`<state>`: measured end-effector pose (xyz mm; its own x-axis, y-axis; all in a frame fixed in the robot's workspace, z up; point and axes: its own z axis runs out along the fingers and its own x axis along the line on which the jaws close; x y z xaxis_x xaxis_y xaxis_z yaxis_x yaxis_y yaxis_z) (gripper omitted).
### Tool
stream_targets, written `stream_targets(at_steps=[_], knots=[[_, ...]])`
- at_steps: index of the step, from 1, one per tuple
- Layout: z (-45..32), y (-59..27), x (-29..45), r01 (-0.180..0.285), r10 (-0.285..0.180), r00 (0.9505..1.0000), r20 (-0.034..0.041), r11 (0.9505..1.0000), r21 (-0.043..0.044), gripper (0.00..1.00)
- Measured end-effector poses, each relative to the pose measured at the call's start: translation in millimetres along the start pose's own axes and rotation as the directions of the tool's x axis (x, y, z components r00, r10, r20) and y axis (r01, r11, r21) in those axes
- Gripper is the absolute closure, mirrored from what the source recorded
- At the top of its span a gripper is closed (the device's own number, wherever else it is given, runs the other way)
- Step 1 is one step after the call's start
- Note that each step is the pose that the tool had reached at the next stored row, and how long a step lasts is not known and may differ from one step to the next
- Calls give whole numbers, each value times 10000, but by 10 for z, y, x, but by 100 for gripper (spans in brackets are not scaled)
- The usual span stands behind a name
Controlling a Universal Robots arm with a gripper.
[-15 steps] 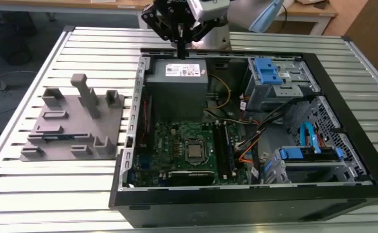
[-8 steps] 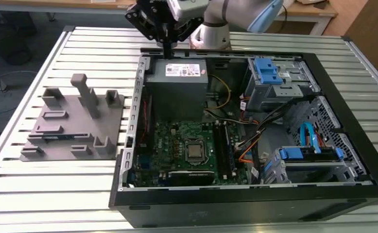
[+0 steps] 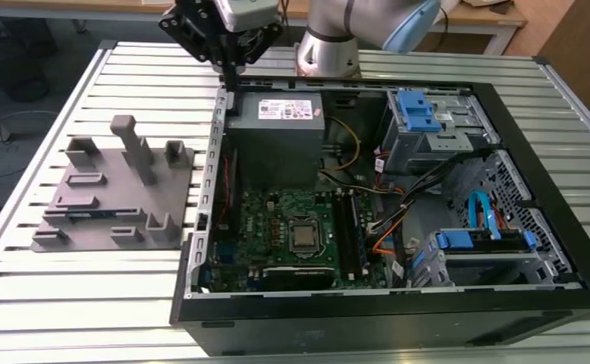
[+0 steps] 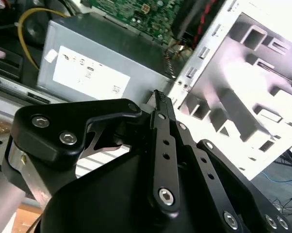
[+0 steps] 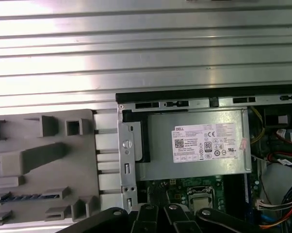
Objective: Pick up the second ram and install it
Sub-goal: 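Reach for the second ram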
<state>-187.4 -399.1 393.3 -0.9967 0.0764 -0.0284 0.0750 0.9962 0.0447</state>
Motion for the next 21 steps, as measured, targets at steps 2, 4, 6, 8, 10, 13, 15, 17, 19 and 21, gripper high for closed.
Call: stream_targets(at_steps=[2, 4, 6, 8, 10, 13, 15, 17, 19, 21], knots=[[-2, -7, 89, 2, -2, 10000, 3, 10000, -1, 89], [-6, -14, 178, 1, -1, 10000, 5, 10000, 0, 89], [-8, -21, 268, 2, -2, 10000, 7, 10000, 0, 89], [-10, -27, 343, 2, -2, 10000, 8, 10000, -1, 89], [-13, -33, 426, 1, -1, 10000, 9, 10000, 0, 89], [-16, -43, 557, 1, -1, 10000, 12, 10000, -1, 89], [-18, -50, 639, 1, -1, 10000, 14, 10000, -2, 89], [-21, -56, 720, 3, -3, 10000, 14, 10000, -1, 89], [-24, -63, 809, 1, -1, 10000, 17, 10000, -2, 89], [-26, -70, 903, 3, -3, 10000, 19, 10000, -1, 89]])
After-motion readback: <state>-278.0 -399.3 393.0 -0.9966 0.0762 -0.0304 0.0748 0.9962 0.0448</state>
